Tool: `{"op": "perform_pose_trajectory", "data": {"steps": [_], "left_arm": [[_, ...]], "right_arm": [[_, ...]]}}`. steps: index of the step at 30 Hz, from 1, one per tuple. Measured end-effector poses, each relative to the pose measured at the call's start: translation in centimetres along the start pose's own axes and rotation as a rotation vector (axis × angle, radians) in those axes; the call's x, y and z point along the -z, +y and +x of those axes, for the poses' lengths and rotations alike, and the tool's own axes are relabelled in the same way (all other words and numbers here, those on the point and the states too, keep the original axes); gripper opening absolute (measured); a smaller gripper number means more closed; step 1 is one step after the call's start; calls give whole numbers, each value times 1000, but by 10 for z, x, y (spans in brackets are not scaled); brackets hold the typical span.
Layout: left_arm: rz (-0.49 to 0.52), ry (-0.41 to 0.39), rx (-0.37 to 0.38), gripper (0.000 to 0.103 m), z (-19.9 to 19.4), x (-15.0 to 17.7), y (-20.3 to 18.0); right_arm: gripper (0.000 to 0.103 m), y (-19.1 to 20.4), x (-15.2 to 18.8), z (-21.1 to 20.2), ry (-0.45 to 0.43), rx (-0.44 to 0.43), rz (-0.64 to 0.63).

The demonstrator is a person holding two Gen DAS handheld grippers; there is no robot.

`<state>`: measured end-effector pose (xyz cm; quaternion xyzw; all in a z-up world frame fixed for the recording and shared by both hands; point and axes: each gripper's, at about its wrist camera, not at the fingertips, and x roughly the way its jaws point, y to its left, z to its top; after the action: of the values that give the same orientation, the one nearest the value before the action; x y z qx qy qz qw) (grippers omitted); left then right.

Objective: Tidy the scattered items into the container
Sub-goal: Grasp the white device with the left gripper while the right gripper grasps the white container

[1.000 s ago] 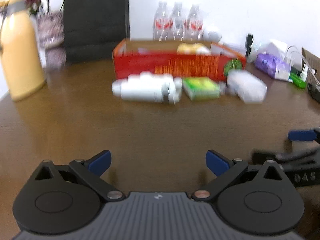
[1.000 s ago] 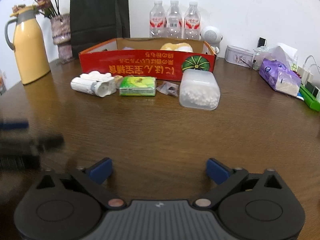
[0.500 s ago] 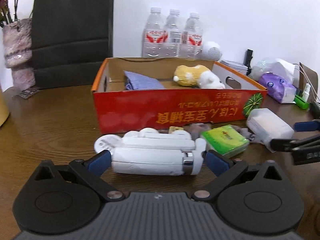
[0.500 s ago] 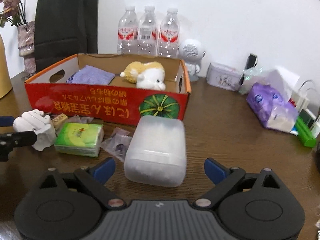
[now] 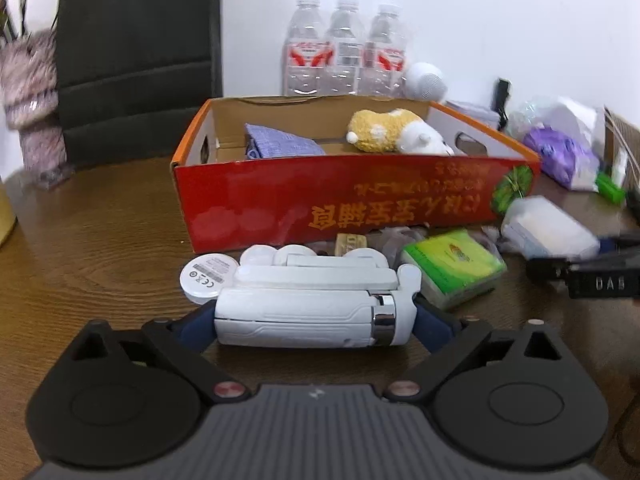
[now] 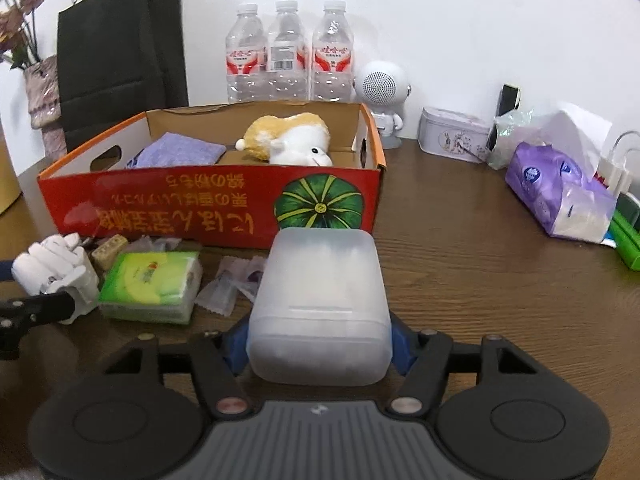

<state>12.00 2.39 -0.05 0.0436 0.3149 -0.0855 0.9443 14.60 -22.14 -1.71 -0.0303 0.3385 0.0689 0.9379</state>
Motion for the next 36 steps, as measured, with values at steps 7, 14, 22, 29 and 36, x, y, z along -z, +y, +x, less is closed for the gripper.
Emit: {"op": "perform_pose_trajectory", "data": {"steps": [7, 14, 22, 29, 36], "left_arm": [[6, -26, -33, 99, -62, 21, -24], [-31, -92, -118, 99, -142, 70, -56], [-123, -121, -131, 99, -188, 104, -87], [-134, -142, -126, 99, -206, 115, -95], [-156, -132, -126, 99, -212, 120, -94]], "right_arm": [[64, 11, 18, -71, -105, -10, -21], [64, 27, 72, -136, -142, -65, -25], [64, 47, 117, -177, -150, -94, -29], [64, 57, 137, -201, -164, -94, -30], [65, 57, 142, -204, -147, -76, -12]]}}
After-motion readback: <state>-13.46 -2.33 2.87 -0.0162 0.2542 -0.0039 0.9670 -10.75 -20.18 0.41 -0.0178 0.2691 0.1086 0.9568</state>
